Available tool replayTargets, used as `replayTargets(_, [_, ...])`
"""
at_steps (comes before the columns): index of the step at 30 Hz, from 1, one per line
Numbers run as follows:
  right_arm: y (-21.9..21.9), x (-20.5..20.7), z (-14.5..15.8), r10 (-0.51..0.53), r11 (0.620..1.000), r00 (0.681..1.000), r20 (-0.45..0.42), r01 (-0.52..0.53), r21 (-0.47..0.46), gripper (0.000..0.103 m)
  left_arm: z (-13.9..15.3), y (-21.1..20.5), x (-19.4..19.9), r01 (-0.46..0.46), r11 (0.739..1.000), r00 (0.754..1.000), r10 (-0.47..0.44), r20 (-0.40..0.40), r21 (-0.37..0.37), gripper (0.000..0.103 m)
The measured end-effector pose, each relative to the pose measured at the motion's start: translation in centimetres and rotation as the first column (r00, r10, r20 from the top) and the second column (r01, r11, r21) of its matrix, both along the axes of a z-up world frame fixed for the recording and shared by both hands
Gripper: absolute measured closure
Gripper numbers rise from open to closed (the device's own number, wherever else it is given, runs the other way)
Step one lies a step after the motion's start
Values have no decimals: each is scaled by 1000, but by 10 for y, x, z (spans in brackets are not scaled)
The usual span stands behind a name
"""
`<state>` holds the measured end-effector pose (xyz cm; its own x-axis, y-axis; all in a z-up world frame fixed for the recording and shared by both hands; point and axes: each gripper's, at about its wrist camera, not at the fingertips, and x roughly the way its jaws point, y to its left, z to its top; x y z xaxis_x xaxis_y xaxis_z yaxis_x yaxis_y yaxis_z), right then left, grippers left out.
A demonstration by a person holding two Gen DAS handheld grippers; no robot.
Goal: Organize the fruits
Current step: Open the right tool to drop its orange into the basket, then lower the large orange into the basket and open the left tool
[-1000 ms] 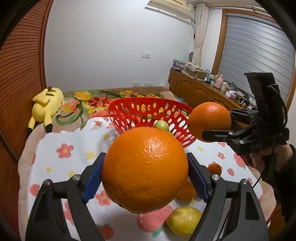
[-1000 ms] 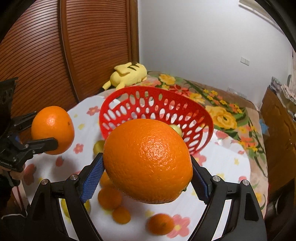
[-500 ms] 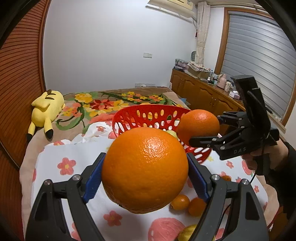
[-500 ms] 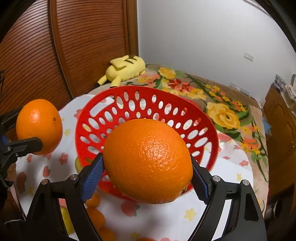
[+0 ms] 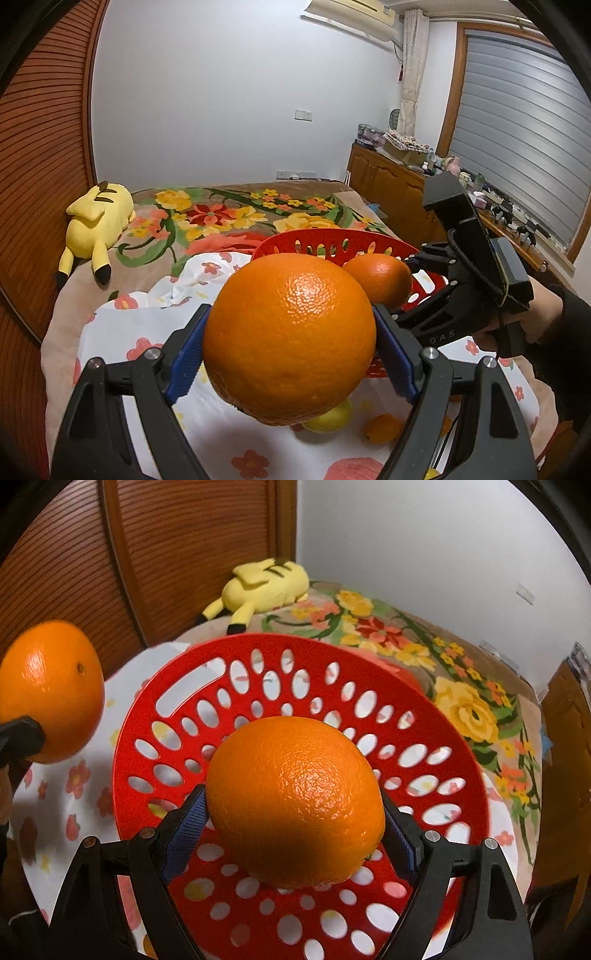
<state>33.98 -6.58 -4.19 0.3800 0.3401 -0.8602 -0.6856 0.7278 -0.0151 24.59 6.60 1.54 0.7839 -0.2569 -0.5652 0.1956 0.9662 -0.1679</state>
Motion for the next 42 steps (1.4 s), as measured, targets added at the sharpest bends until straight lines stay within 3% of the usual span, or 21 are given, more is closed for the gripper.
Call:
replayTargets(23, [30,15,-18,-9,996,1000,-26,7,-93,16,-4,11,0,-9,1000,1000,9,-6,-20,20])
replayTargets(31, [19,11,6,-31,999,999,26,31,-28,15,-5,9,1,-1,1000,1000,1,-7,-8,20])
replayTargets(42, [-47,-17,40,-109,991,991,82,102,85,15,-10,-35,25,58,998,998,-57,-32,29,20])
